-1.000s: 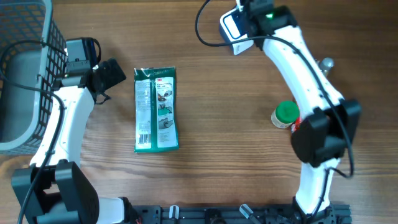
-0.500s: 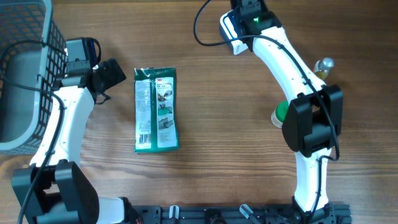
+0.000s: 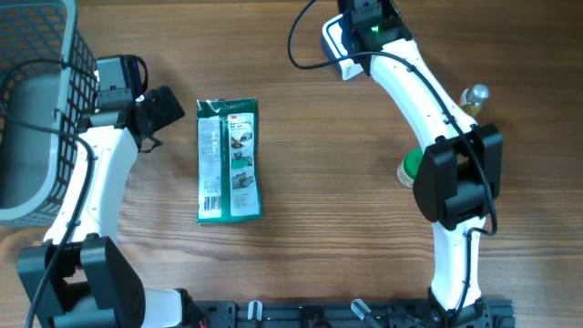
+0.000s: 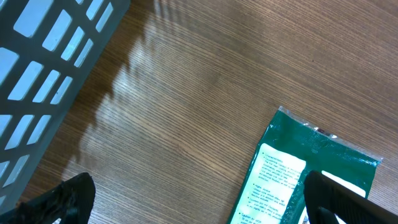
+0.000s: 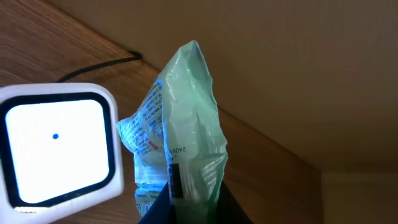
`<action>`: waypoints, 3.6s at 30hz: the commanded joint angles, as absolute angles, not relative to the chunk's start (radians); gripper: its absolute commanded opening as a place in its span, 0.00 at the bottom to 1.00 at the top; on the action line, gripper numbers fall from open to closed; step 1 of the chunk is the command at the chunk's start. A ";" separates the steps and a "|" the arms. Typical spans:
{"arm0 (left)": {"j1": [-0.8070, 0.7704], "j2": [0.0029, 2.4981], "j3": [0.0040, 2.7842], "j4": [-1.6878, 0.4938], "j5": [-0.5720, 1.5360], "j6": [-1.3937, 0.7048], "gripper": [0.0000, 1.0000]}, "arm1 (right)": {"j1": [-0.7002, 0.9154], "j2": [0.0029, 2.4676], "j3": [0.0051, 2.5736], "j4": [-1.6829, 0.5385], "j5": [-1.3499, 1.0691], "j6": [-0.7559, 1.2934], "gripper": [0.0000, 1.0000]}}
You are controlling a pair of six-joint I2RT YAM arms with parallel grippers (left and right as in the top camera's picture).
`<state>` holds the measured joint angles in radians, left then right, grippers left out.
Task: Scan the item barcode
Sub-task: 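Carry the wipes packet with the right gripper up to the scanner, then lower the wipes packet right of the glove pack and open the right gripper, then move the right gripper left onto the glove pack's right edge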
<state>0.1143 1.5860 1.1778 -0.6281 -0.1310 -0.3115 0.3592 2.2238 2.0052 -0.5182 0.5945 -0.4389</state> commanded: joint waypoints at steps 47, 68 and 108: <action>0.119 1.589 1.185 -0.624 -0.140 -0.299 1.00 | 0.427 1.822 1.987 -1.511 -0.310 -0.095 0.04; 0.119 1.589 1.185 -0.624 -0.140 -0.299 1.00 | 0.428 1.826 1.209 -1.037 -0.073 0.266 0.14; 0.119 1.589 1.185 -0.624 -0.140 -0.299 1.00 | 0.579 1.826 1.202 -0.872 -0.277 0.553 0.79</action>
<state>0.1143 1.5860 1.1778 -0.6281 -0.1310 -0.3111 0.5335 1.8252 1.2034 -0.8173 -0.2958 0.5320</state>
